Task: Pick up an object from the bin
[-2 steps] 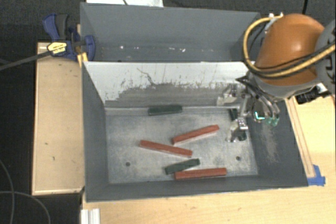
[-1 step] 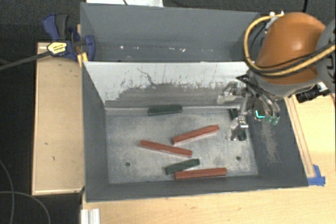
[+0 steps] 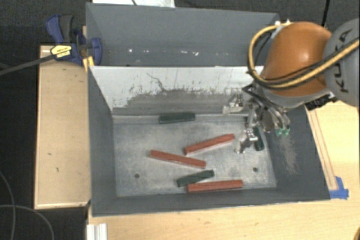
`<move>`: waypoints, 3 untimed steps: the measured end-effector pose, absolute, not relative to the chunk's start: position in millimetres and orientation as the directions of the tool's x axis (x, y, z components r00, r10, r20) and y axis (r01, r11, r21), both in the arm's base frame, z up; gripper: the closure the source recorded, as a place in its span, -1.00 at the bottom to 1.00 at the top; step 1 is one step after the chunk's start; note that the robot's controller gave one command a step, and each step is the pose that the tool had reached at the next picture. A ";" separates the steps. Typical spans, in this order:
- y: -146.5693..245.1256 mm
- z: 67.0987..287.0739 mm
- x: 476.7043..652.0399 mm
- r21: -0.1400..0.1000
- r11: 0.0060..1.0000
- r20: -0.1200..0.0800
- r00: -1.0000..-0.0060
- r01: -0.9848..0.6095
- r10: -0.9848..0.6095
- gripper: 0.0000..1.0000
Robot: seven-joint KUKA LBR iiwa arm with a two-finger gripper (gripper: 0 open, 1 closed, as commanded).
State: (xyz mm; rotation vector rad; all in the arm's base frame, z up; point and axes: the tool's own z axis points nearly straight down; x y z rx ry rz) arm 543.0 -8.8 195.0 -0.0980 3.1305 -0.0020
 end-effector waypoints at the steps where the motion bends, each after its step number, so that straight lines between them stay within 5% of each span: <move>1: 9.5 136.8 557.3 -0.002 0.965 -0.008 -0.965 -0.262 -0.262 -1.00; 2: 6.8 76.0 570.8 -0.001 0.984 -0.017 -0.984 -0.180 -0.180 1.00; 3: 6.8 76.0 570.8 -0.001 0.984 -0.017 -0.984 -0.180 -0.180 1.00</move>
Offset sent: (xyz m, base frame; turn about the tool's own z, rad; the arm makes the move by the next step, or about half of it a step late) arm 0.0222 0.0148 -0.1250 -0.1194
